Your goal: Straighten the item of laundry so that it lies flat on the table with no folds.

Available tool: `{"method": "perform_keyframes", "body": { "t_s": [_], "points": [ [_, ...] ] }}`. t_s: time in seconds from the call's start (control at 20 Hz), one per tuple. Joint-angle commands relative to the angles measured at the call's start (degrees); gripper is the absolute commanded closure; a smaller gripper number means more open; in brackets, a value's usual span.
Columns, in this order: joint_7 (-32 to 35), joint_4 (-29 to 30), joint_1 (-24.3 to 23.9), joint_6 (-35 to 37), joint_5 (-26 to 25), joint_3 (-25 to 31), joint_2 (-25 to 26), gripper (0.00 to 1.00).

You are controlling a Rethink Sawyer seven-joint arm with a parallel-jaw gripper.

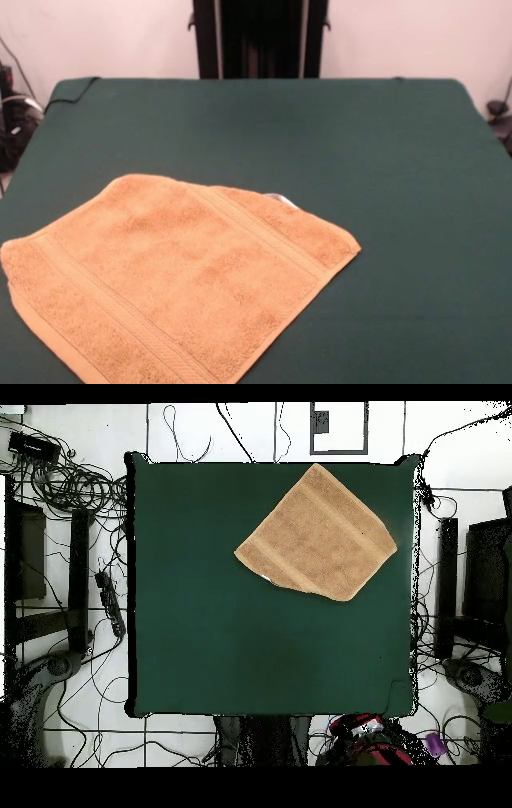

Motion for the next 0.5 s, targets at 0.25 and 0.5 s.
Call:
{"method": "perform_keyframes", "body": {
  "t_s": [0.25, 0.5],
  "points": [
    [28.6, -8.5, 8.4, 18.3, 0.9, -4.1, 12.4, 0.00],
    [34.3, -11.2, 10.9, 15.9, 2.9, -5.1, 18.0, 0.00]
  ]
}}
